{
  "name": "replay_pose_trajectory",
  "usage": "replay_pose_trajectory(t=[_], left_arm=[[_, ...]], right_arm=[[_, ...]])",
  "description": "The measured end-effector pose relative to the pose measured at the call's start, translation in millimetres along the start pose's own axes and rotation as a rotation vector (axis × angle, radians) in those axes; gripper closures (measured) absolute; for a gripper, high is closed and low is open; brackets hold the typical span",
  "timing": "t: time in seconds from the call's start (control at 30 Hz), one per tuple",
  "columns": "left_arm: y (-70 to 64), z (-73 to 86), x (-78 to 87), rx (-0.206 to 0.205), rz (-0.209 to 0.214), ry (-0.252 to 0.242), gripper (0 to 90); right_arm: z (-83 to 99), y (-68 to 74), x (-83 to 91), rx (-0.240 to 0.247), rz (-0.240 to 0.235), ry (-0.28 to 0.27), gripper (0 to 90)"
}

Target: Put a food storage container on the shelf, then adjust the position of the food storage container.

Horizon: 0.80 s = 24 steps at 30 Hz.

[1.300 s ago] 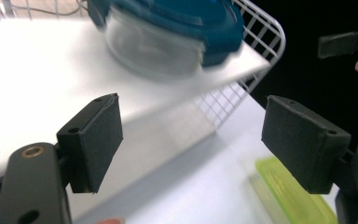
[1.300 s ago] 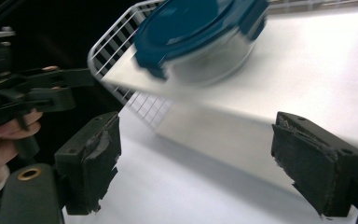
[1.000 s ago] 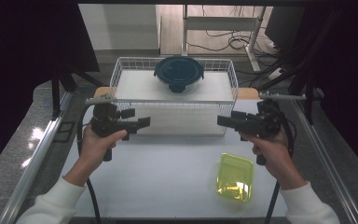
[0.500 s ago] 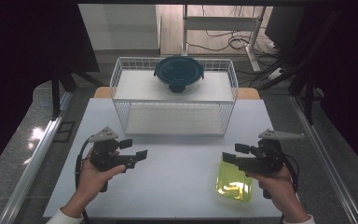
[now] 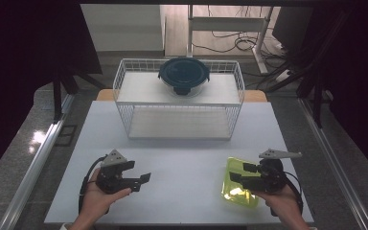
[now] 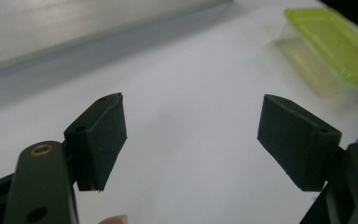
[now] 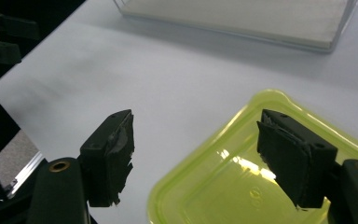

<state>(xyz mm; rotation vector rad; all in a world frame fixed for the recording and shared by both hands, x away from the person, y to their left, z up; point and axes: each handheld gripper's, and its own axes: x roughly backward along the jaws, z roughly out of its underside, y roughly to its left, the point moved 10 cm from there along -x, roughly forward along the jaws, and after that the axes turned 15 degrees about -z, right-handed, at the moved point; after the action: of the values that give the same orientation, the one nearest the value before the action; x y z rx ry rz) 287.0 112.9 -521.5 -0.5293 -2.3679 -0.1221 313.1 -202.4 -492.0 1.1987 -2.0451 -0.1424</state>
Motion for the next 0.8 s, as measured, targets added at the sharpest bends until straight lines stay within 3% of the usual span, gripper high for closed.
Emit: replay_pose_trajectory(t=[0.3,0.57,0.8], left_arm=[[-0.7,9.3,-8.0,0.005,0.006,0.035,23.1],[1.4,11.4,-8.8,0.015,0.005,0.038,22.9],[1.5,15.6,-11.6,0.008,0.004,0.056,22.6]], right_arm=[[5.0,-5.3,-0.7,0.016,0.028,0.015,26.3],[7.9,-10.2,11.9,0.002,0.040,-0.007,27.6],[13.8,-17.7,21.1,0.008,0.096,0.010,32.4]])
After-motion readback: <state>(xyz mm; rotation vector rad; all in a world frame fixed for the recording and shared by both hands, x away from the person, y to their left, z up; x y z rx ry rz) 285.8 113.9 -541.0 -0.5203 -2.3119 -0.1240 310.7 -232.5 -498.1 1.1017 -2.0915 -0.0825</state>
